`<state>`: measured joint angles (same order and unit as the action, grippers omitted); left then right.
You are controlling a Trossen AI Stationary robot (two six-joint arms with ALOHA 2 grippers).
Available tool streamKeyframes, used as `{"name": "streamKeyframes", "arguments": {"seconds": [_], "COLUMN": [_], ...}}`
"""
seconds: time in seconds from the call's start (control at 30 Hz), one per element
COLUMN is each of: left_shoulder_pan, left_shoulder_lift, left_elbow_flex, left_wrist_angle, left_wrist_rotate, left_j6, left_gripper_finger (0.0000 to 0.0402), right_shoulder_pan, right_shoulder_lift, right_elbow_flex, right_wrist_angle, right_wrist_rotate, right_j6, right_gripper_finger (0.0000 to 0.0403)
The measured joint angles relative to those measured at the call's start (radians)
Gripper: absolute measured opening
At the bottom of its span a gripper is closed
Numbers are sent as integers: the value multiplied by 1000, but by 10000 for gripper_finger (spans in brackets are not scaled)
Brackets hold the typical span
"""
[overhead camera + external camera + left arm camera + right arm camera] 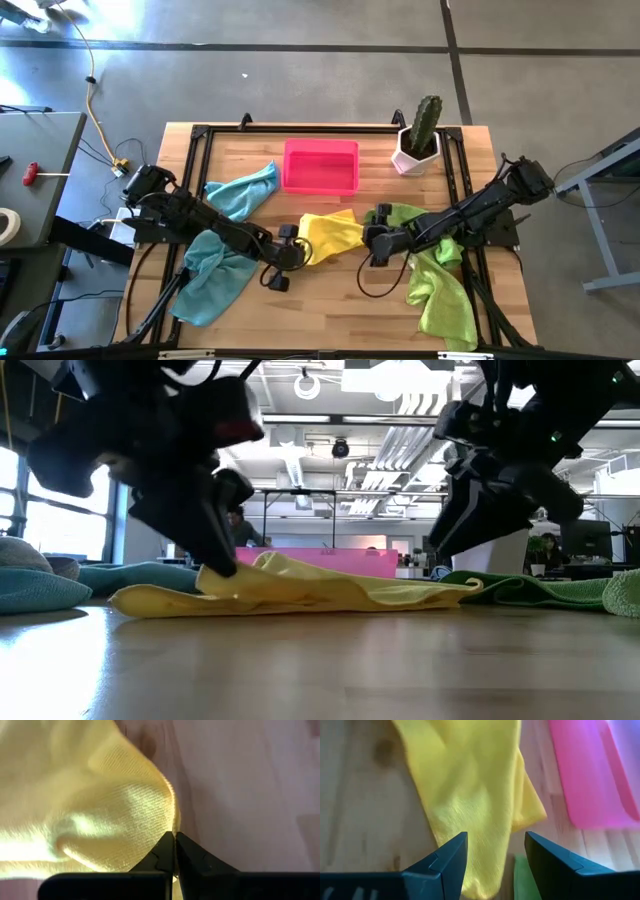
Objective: Fold microfiber towels
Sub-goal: Fold the yellow microfiber cloth
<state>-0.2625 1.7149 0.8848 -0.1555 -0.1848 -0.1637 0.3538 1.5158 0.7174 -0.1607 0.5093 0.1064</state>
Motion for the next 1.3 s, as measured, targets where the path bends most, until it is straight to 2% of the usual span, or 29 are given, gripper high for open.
{"name": "streamKeyframes", "arguments": {"seconds": [0.23, 0.37, 0.53, 0.7, 1.3], "left_shoulder_pan": [-2, -2, -18, -43, -62], "left_shoulder_lift": [0, 0, 0, -1, 0], "left_elbow_flex": [74, 115, 187, 232, 232], "left_wrist_angle": [-42, -82, -182, -315, -394], "left_wrist_rotate": [-1, -4, -3, -7, -36], "left_j6": [26, 25, 19, 18, -17], "left_gripper_finger": [1, 1, 1, 1, 0], "right_shoulder_pan": [0, 0, 0, 0, 1], "right_shoulder_lift": [39, 92, 152, 161, 158], "right_elbow_flex": [0, 0, 0, 0, 4], "right_wrist_angle": [154, 187, 174, 135, -18], "right_wrist_rotate": [-115, -125, -90, -41, -44], "right_j6": [-125, -133, -134, -134, -133], "right_gripper_finger": [192, 192, 192, 192, 192]}}
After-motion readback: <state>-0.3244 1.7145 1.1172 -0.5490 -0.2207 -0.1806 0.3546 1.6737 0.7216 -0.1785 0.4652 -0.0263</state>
